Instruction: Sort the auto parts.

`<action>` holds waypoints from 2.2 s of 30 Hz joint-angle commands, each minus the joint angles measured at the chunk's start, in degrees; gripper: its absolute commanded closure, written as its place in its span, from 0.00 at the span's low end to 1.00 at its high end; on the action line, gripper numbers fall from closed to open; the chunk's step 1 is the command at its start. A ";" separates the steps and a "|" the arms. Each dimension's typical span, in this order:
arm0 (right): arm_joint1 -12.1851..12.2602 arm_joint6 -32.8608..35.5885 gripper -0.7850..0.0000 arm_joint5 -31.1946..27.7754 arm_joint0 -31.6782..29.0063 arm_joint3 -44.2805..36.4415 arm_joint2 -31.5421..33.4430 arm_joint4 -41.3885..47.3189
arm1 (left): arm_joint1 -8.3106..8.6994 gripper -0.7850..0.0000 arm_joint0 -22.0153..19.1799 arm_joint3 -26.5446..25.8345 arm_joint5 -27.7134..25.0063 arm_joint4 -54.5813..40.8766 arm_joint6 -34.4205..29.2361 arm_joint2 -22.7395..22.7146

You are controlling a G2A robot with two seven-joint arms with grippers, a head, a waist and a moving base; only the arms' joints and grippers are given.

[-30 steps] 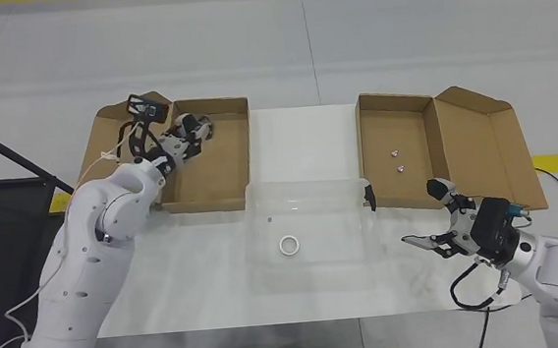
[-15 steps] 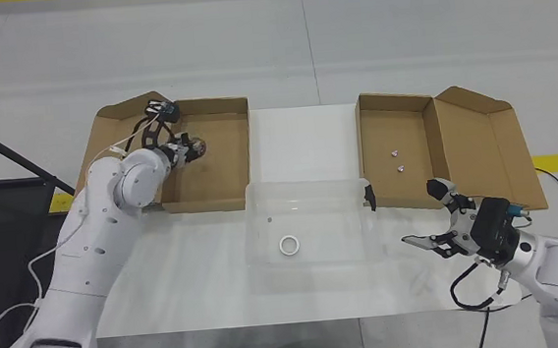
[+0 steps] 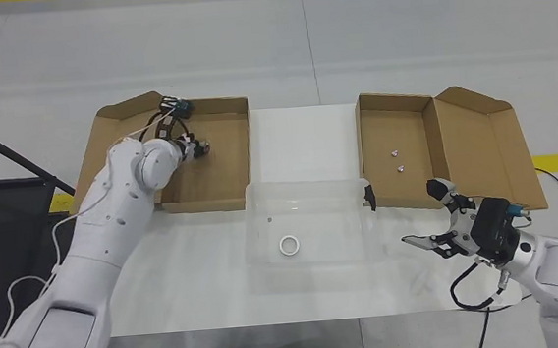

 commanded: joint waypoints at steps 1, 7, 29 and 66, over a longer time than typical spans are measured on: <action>0.00 0.00 0.00 0.00 0.00 0.00 0.00 0.00 | -0.49 1.00 -1.03 1.76 -0.66 -0.25 -0.38 0.97; 0.00 0.00 0.00 0.00 0.00 0.00 0.00 0.00 | -1.72 1.00 -3.13 5.45 -1.34 -0.42 -2.37 3.23; 0.00 0.00 0.00 0.00 0.00 0.00 0.00 0.00 | -2.93 0.00 -4.47 4.78 -2.92 -0.55 -0.68 3.56; 0.00 0.00 0.00 0.00 0.00 0.00 0.00 0.00 | 2.53 0.00 16.89 -49.64 -30.71 -3.71 -19.16 3.71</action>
